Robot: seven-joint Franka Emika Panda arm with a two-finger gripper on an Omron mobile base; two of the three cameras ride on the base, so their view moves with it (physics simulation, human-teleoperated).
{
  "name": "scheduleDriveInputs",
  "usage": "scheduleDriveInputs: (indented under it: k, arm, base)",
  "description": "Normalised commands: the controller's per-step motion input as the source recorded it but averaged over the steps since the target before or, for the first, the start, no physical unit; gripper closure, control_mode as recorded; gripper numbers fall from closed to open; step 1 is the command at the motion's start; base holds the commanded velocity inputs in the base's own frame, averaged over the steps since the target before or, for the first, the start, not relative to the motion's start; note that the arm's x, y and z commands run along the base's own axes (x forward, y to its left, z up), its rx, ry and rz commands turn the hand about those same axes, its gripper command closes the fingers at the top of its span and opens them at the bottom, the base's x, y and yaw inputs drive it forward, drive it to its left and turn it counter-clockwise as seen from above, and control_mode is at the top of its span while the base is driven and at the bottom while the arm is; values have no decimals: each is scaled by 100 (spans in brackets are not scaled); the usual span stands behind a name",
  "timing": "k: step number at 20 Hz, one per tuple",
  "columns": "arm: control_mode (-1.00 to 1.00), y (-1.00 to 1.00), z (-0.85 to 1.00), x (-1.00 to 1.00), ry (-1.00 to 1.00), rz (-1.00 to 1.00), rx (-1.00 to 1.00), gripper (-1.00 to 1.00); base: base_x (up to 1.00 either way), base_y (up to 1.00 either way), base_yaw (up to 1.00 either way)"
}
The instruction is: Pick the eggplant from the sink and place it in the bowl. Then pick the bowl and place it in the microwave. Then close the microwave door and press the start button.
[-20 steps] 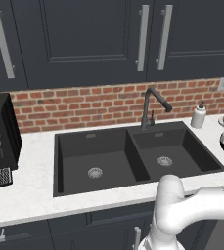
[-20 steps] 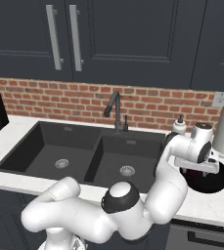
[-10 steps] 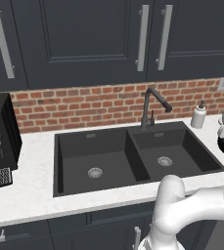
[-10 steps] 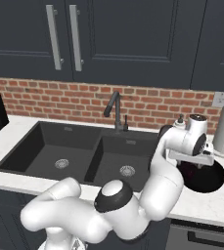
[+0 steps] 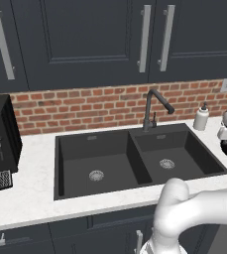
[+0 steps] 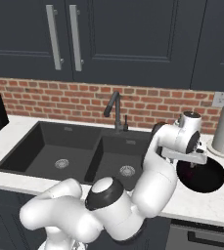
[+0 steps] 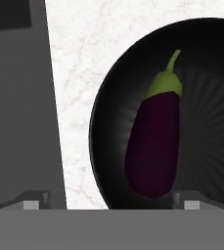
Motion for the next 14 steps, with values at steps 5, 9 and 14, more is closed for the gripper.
scheduleDriveInputs:
  k: [5,9,14]
  arm:
    - [-100,41,1,15,0,0,0,-100]
    - [-100,17,0,43,2,6,0,-100]
    - [-100,-8,0,33,0,11,0,-100]
  base:
    - [0,0,0]
    - [0,0,0]
    - [0,0,0]
